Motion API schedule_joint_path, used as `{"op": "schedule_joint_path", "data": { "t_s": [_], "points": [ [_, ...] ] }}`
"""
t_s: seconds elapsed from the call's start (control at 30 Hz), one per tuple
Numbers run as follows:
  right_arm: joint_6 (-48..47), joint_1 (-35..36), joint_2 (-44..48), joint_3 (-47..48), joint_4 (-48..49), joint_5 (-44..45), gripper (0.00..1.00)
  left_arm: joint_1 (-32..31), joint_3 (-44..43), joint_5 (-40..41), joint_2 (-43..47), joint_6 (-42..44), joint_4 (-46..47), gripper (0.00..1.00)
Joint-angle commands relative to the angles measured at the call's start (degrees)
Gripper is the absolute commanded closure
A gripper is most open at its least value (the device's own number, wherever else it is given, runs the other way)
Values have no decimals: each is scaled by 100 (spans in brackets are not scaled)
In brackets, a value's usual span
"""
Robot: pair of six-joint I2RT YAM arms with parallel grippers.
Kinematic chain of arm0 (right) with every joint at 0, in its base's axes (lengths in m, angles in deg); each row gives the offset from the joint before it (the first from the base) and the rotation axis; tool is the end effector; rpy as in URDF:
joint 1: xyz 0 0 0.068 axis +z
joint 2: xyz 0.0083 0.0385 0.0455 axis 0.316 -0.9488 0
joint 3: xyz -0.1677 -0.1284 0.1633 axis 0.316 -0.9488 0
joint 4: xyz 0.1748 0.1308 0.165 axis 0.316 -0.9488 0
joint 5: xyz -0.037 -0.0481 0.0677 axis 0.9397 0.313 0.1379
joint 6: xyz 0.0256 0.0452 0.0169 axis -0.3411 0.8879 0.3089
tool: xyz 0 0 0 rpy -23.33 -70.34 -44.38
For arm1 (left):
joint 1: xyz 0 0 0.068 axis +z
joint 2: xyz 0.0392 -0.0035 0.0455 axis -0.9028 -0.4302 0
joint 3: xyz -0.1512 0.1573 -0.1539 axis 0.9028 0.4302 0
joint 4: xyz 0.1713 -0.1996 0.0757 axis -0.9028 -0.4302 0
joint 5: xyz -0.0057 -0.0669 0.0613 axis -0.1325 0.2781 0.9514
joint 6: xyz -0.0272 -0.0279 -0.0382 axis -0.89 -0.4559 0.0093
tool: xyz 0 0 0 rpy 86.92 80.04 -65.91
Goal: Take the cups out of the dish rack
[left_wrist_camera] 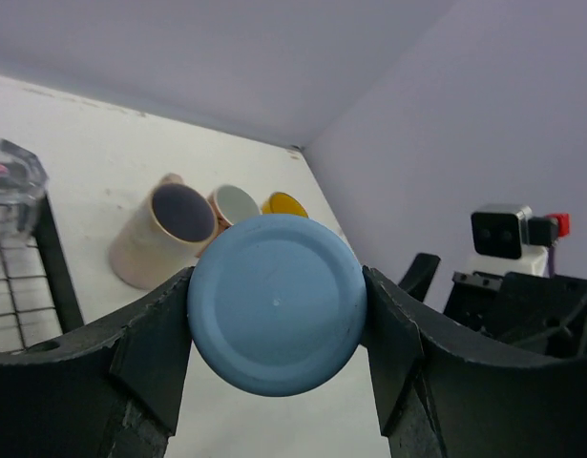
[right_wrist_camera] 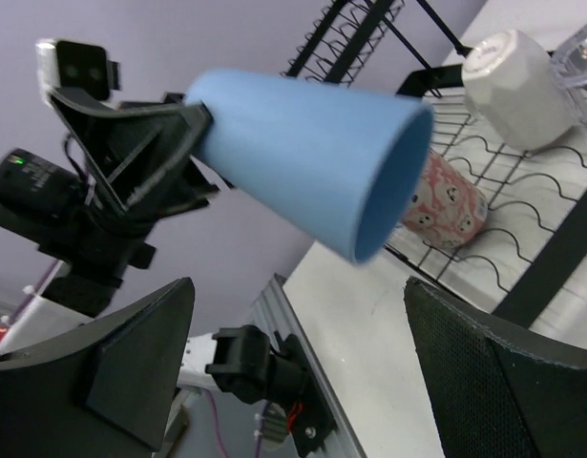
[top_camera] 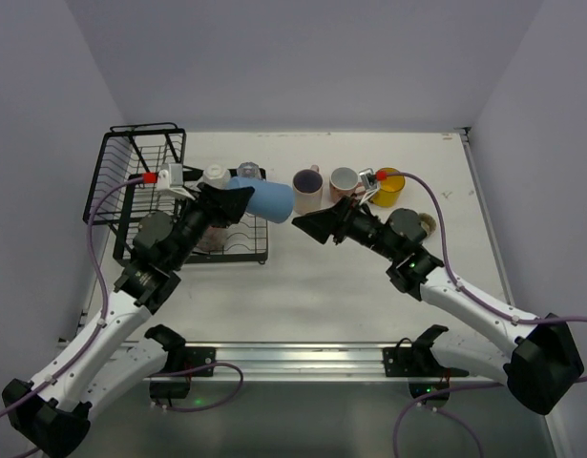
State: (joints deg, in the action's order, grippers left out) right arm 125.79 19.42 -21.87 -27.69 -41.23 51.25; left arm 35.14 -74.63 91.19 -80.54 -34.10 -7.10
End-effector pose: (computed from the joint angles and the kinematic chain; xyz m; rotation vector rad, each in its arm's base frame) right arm 0.1998 0.1715 0.3022 -0.1283 1.6475 1.5048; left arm 0.1792 -0.0989 0.3511 -0.2159 1.5472 -0.9618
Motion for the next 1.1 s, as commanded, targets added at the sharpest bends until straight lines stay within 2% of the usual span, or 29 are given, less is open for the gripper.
{"op": "schedule_joint_path", "data": {
  "t_s": [0.0,0.13,0.3,0.33,0.37,0.4,0.43,0.47,0.5,0.53,0.57,0.6,0.63,0.67,0.7,0.73,0.8,0.83,0.87,1.07],
  "points": [
    [266,30,68,25,775,-95,7,-6,179,-1160,33,-948,865,87],
    [389,56,50,95,942,-192,8,-6,469,-1671,24,-1407,1533,87],
    [670,65,-117,245,1232,-394,19,-32,671,-2040,-151,-1820,2193,84],
    [766,65,-152,236,1415,-386,34,-76,715,-2076,-221,-1847,2263,81],
    [802,65,-161,236,1469,-342,42,-111,715,-2119,-248,-1847,2316,78],
    [820,65,-170,245,1487,-307,49,-129,715,-2111,-283,-1786,2308,70],
    [811,74,-170,262,1401,-263,75,-172,707,-2111,-310,-1742,2290,63],
    [776,74,-100,280,1295,-210,86,-173,689,-2094,-319,-1689,2160,53],
    [724,74,-38,289,1155,-44,93,-173,654,-2059,-319,-1489,2002,34],
    [497,65,40,297,692,70,100,-173,506,-1963,-301,-1339,1522,25],
    [303,65,215,428,331,193,100,-173,426,-1762,-275,-1189,1273,18],
    [84,56,304,551,-177,482,100,-173,277,-1646,-214,-875,1036,7],
    [-458,56,392,726,-1374,685,100,-164,189,-1506,-179,-689,590,3],
    [-759,56,471,1059,-1917,896,100,-173,101,-1200,-161,-522,333,0],
    [-1032,48,533,1227,-2497,1089,100,-173,4,-1040,-100,-155,43,0],
    [-1565,4,525,1421,-3616,1439,100,-173,-171,-865,-90,32,-447,0],
    [-2017,-127,376,1826,-4520,1784,100,-173,-304,-442,-81,463,-907,0],
    [-2350,-207,288,1949,-5264,2012,100,-173,-322,-328,-81,604,-1266,0],
    [-2484,-294,200,2098,-5558,2049,100,-173,-331,-57,-90,805,-1365,0],
    [-3310,-857,-731,2669,-7089,2997,100,-173,-129,323,-160,1123,-1630,0]
  ]
}}
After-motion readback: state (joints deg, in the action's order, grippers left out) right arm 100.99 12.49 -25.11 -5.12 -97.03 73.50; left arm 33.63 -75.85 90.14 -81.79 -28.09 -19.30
